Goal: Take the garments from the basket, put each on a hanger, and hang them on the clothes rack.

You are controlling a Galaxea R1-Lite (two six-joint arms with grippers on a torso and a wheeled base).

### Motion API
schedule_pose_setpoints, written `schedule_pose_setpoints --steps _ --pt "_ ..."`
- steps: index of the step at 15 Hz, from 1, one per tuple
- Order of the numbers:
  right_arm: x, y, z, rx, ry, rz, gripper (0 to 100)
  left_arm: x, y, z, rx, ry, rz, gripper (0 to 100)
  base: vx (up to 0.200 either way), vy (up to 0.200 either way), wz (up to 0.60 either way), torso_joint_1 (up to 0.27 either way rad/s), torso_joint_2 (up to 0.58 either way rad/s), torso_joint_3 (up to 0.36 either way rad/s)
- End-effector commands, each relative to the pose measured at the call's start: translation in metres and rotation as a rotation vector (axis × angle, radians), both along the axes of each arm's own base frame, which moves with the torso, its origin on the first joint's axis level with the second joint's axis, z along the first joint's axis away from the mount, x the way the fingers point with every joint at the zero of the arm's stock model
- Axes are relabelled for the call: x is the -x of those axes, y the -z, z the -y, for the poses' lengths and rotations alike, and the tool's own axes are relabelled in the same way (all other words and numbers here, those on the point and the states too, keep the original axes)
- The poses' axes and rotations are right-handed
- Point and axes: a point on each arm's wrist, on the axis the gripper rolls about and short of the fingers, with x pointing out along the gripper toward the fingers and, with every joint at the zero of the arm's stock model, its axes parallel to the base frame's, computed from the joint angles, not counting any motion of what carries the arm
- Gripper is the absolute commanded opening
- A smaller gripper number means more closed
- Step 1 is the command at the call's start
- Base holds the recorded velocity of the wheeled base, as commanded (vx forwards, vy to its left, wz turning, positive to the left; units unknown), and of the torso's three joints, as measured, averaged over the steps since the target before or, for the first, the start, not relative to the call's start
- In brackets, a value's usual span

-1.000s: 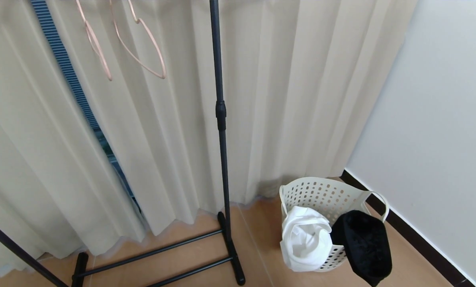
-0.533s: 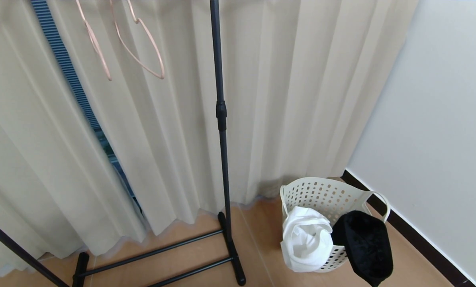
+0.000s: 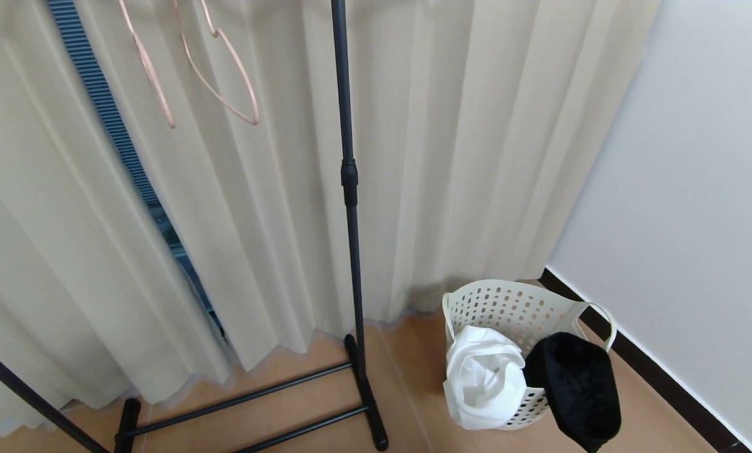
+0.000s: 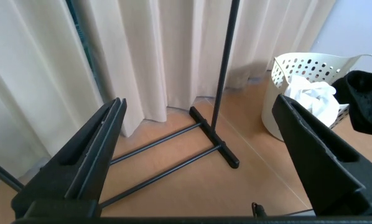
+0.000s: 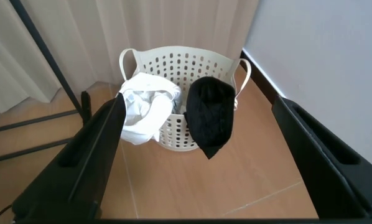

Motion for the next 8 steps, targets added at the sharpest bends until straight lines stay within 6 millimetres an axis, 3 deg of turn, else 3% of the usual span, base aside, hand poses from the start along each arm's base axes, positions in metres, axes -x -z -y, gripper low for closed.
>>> schedule_pose_setpoints --steps 1,4,8 --pt "-0.005 0.0 0.0 0.003 -0.019 -0.049 100 0.0 0.0 0.0 0.0 0.0 -0.001 100 0.0 0.0 0.0 0.0 0.0 0.0" --pt "-0.011 -0.001 0.0 0.01 -0.076 -0.121 100 0.0 0.0 0.0 0.0 0.0 -0.001 100 0.0 0.0 0.0 0.002 0.0 -0.08" --pt "-0.038 -0.024 -0.006 0.08 -0.18 -0.27 100 0.0 0.0 0.0 -0.002 0.0 -0.001 100 0.0 0.0 0.0 0.002 0.0 -0.184"
